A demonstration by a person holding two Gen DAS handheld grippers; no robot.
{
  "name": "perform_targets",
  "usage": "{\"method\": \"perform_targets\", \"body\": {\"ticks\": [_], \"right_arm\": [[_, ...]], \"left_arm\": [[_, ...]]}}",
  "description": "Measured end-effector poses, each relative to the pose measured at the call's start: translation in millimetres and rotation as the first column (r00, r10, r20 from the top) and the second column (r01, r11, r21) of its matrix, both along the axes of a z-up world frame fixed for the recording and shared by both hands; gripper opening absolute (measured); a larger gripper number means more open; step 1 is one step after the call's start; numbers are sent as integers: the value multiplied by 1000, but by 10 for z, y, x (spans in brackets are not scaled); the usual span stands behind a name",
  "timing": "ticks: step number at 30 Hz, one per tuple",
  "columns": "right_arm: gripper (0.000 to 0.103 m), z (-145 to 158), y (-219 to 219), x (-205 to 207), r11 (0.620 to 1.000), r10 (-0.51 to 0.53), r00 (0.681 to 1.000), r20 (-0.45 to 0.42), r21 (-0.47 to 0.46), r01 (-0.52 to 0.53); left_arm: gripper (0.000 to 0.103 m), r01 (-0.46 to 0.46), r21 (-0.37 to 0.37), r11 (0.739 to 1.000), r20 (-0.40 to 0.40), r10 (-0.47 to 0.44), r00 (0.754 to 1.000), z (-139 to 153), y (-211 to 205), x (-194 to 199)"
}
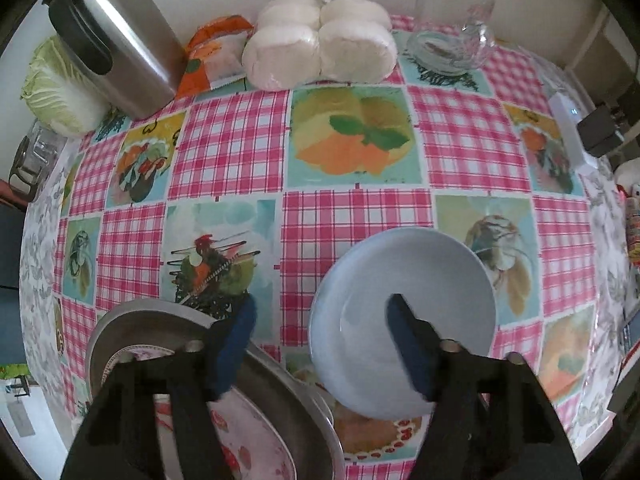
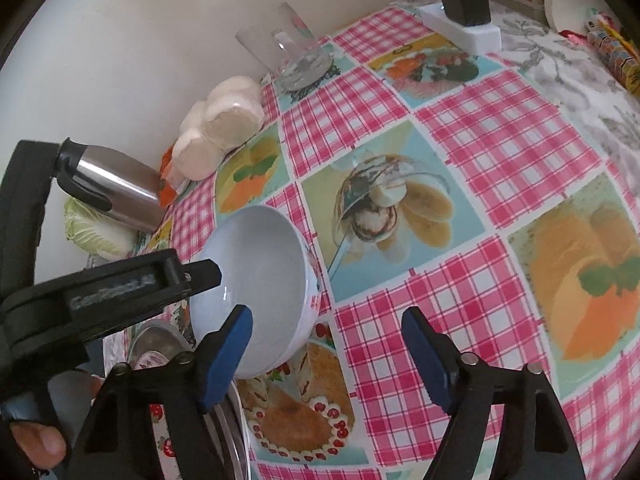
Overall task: Organize plates and bowls
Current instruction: 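Move both grippers to the pale blue round bowl, then grasp the rim of the pale blue bowl with both grippers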
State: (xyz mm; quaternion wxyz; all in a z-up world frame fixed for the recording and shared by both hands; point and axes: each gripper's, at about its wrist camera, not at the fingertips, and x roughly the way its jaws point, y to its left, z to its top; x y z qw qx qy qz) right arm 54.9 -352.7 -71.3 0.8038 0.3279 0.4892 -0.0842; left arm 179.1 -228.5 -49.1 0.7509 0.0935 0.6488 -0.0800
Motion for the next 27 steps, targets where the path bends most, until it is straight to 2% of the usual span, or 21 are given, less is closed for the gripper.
{"method": "perform_targets", "body": {"ticks": [4,12,13,16,20,27], "right_arm": [[74,-51,20,40,1000,3,1000,-4,5,-3],[54,-112,42,124,1000,14,1000,-12,13,-14],[53,-119,52,134,1000,17,1000,-13,13,-17],[49,-144,81,156,999,28,999,-16,19,-28],[48,-173,104,168,999,33,999,-27,25,-33],[38,-189,106,154,998,39,999,-27,41,-38]], "left_arm": [[64,2,16,1000,-8,-1,1000,-102,-33,34],[48,-10,22,1000,-47,11,999,-278,-36,111],[44,-12,19,1000,-52,13,999,-300,-42,112],[41,-25,-3,1000,-70,24,997,-352,-43,114],[34,-20,-21,1000,-77,19,997,-369,-69,90],[31,-26,-45,999,-87,22,996,-386,-43,33]]}}
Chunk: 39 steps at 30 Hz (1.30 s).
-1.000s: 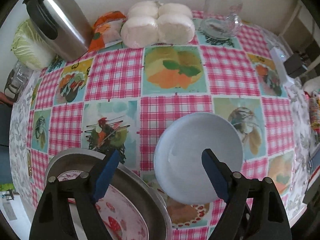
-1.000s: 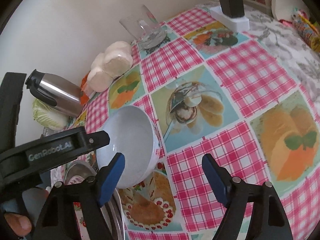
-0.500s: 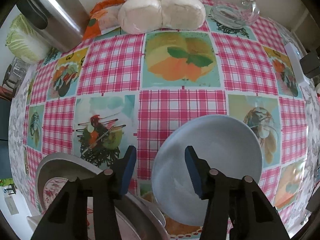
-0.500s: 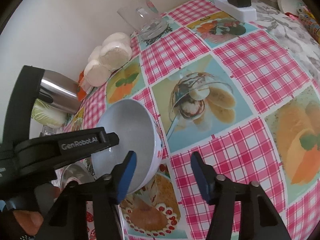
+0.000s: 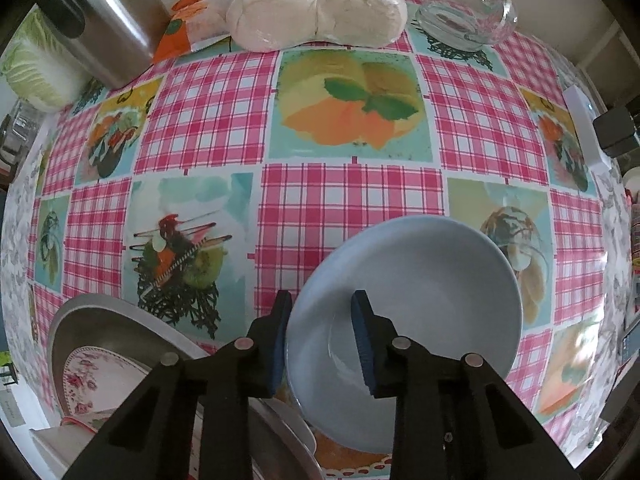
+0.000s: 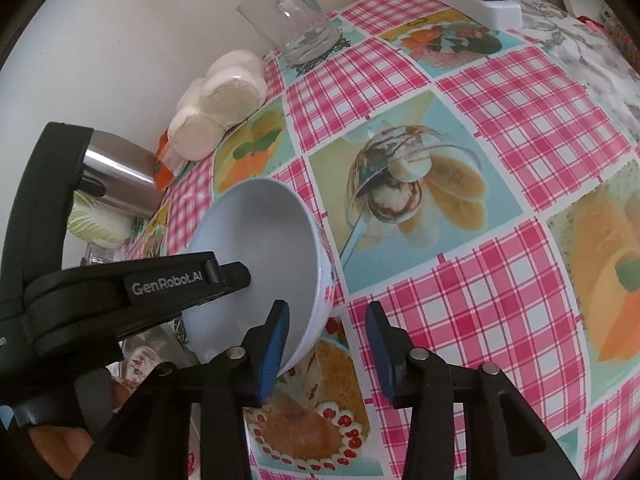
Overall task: Organize plates and bowls
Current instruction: 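Grasp the rim of the pale blue bowl with both grippers, then lift the pale blue bowl with both grippers and carry it over the stack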
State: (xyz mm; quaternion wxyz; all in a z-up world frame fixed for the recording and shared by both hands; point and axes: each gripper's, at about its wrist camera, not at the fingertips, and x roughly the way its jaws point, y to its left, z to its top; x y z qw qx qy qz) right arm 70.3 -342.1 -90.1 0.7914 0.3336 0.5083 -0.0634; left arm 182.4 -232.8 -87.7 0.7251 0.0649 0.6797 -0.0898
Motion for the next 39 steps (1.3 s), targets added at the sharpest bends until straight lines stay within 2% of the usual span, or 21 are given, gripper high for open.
{"method": "perform_targets", "body": {"ticks": [5,14,17,21,24,28,31,35,39], "right_arm": [[30,37,-58,-57,1000,-19,1000,4,0,19],[28,7,-181,-124,999,-49,999,-10,-1,49],[20,-33,-174,-122,999,-45,999,-18,14,45],[20,8,-173,-143,999,-38,999,-32,-34,37],[20,33,-218,-187,999,-47,998,-33,-18,47],[20,195,-213,-215,997,-44,999,-9,-56,43],[20,352,-215,-251,999,-38,999,28,-30,39],[20,626,-136,-295,999,-14,996,85,-48,18],[20,869,15,-324,997,23,991,132,-79,-13]], "left_arm": [[30,13,-29,1000,-18,-13,1000,-9,19,-92],[30,36,-68,997,-28,-37,999,16,-106,-264],[28,38,-92,995,-32,-41,999,31,-133,-326],[26,34,-128,991,-48,-41,998,43,-170,-427],[26,23,-166,986,-48,-31,998,78,-133,-507],[26,48,-209,977,6,-48,999,307,-117,-602],[26,55,-251,966,67,-39,997,582,-29,-659],[26,63,-309,949,134,-23,991,901,148,-701],[26,55,-346,937,171,5,985,1061,366,-704]]}}
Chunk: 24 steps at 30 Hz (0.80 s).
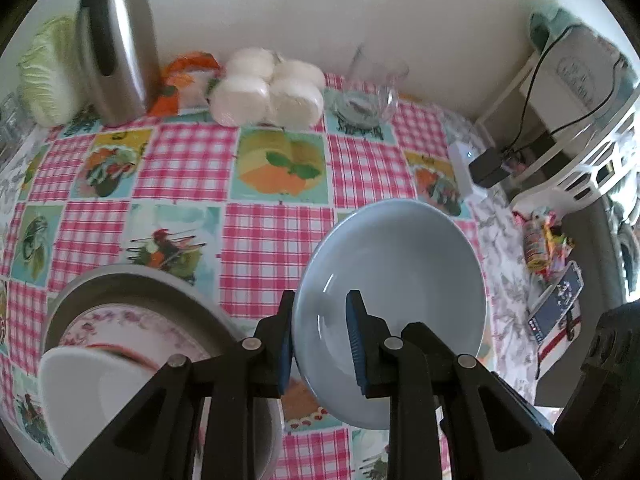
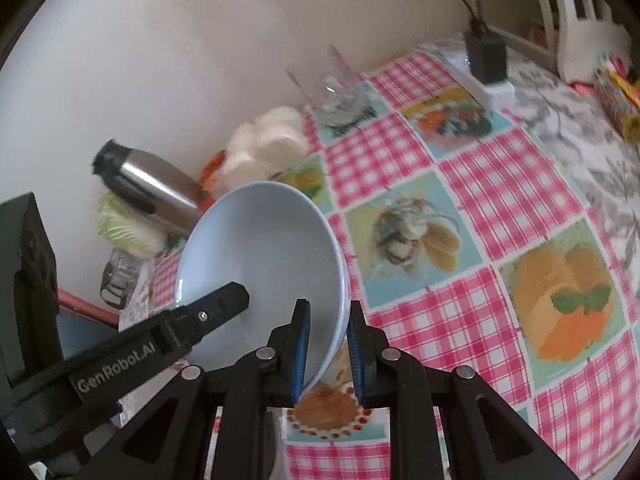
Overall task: Organize plates and bowls
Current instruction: 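Lift the pale blue bowl with both grippers and carry it over the stack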
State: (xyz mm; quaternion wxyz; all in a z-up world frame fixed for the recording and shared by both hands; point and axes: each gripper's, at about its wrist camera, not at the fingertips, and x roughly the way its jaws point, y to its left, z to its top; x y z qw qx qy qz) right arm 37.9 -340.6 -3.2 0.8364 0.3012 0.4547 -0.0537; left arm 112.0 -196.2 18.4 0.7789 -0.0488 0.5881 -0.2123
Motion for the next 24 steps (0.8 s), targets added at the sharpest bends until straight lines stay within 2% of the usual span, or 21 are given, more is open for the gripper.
{"method": "perform_targets", "body": {"ticks": [15,24], "right_arm": [[20,457,953,-55,975,207,976,61,-96,-201],[20,452,1414,-47,947,302,953,37,-124,-295]], "left_arm": [[26,-134,-96,986,108,144,984,412,1071,-233],[26,-205,-135,969,108,220,970,415,1592,-367]]}}
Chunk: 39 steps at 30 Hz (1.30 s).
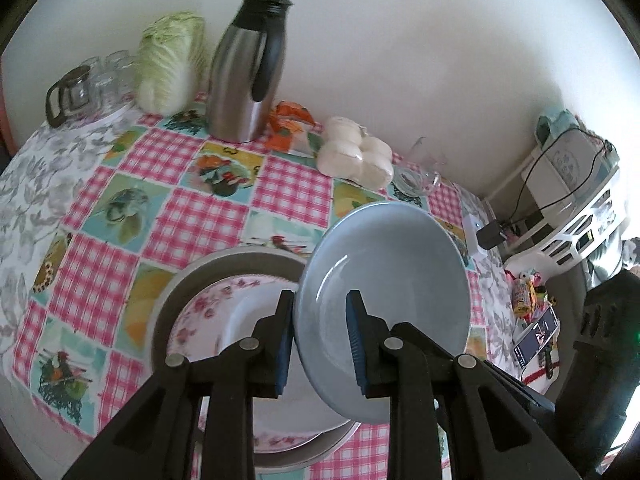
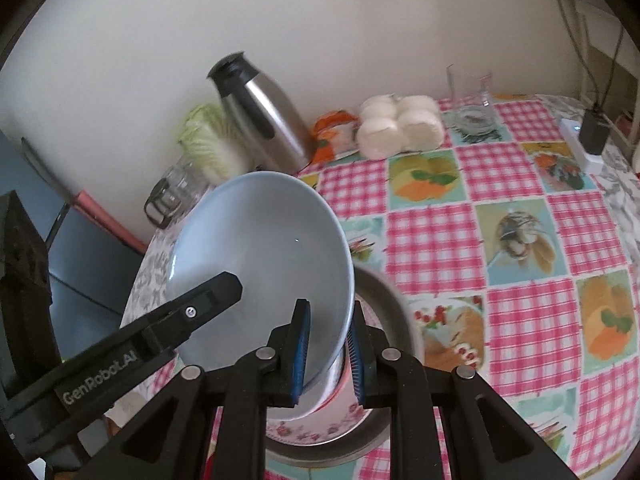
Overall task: Organize plates and bowls
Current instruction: 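Lift the pale blue bowl with both grippers and carry it over the stack, then lower the pale blue bowl into the square white bowl with both grippers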
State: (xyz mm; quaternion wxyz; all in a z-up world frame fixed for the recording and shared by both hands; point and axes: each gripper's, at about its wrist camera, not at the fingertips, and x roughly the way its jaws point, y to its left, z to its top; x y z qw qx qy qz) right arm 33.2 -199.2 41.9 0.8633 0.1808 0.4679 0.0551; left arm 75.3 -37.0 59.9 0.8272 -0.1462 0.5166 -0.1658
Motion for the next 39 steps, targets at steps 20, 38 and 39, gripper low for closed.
{"method": "perform_targets", "body": {"ticks": [20,38,39], "right_arm": [[22,-267,409,56,988,89,991,-101,-120,-101],[23,-262,417,51,983,86,988,-125,-148,-104],[23,-261,415,52,984,86,988,-126,-147,-104]], "left_arm": [[26,-48,-110,993,-92,38,995,-410,419,-123],[7,-92,-99,991,-89,84,992,-448,492,-105],[6,-95,-92,991,-81,87,993,-437,494,-105]]}}
